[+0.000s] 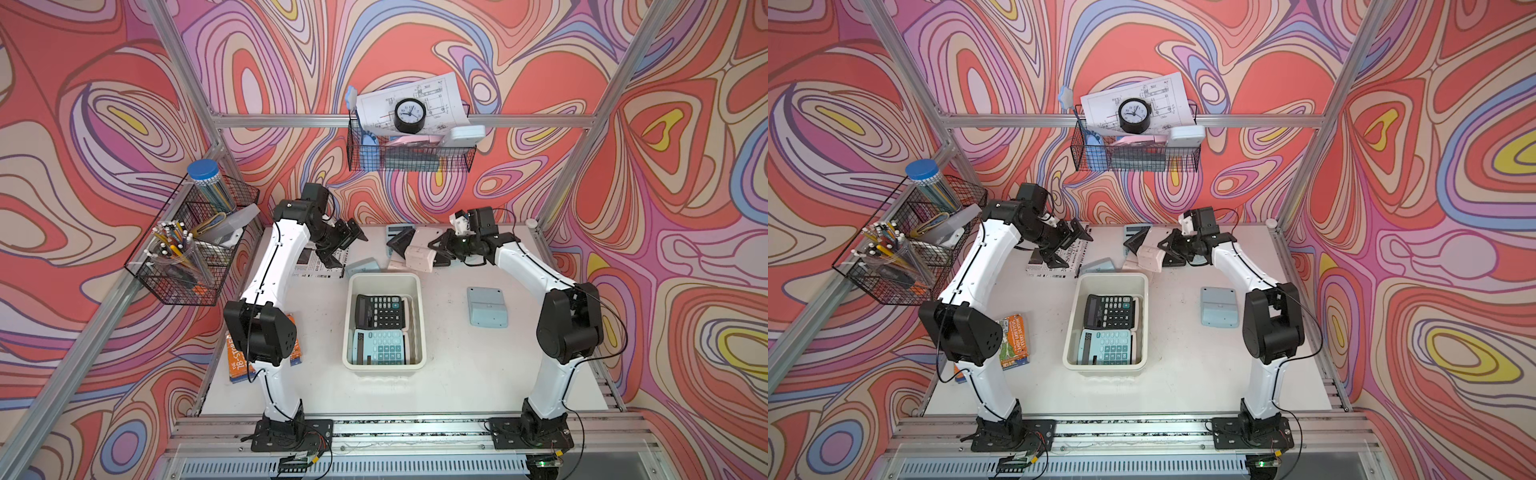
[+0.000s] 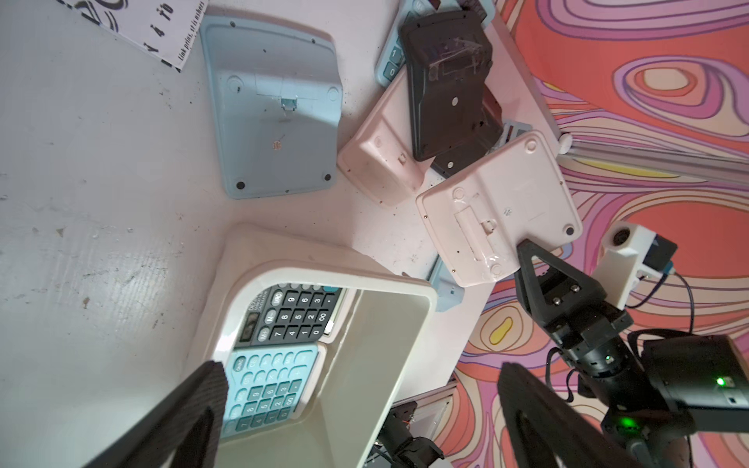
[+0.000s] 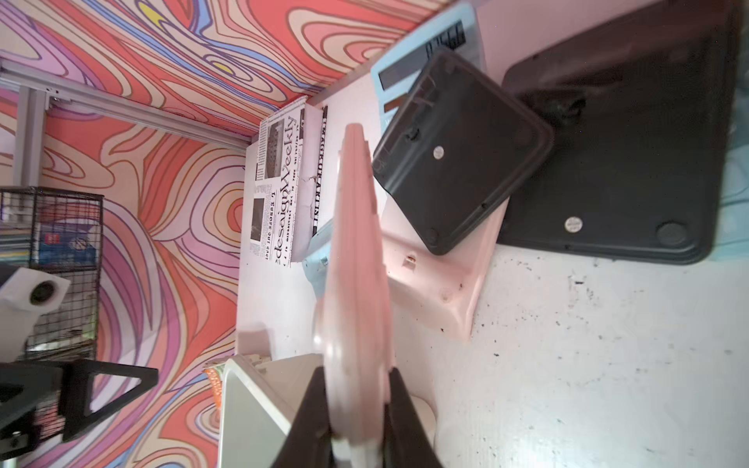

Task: Put the calculator in the storage box
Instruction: Pick up the calculator at the center of the board.

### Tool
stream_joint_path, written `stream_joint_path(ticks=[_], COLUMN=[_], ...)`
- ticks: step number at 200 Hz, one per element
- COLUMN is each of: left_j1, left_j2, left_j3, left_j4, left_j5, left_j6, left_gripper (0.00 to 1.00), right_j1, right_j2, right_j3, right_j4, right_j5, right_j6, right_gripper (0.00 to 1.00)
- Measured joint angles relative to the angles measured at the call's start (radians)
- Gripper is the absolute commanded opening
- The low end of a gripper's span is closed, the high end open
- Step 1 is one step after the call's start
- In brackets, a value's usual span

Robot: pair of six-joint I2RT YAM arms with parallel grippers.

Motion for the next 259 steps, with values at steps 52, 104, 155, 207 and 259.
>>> stream_joint_path(ticks=[52, 104, 155, 207, 259], left_j1=[-0.026, -0.063, -0.068, -0.074, -0.079], left_j2=[0.032, 0.107, 0.175, 0.204, 0.240], left_j3=[0.043, 0.181, 0.281, 0.296, 0.296], left_j4=[-0.024, -0.077, -0.105, -0.108, -0.122], left_j5=[0.081, 0.130, 0.179, 0.212, 0.247], left_j6=[-0.214, -0.410, -0.527, -0.552, -0.535], left_gripper=[0.98, 0.98, 0.99, 0.96, 0.70], right_j1=[0.191, 0.319, 0.392, 0.485, 0.506], right_j2=[-0.024, -0.024, -0.024, -0.023, -0.018], right_j3=[0.145, 0.193, 0.238, 0.248, 0.274], right_j4=[-0.207, -0.300, -0.314, -0.314, -0.317], right_j5=[0.267, 0.520, 0.695, 0.771, 0.785], right_j6=[-0.242, -0.417, -0.572, -0.678, -0.729], right_gripper=[0.11, 0.11, 0.11, 0.11, 0.12])
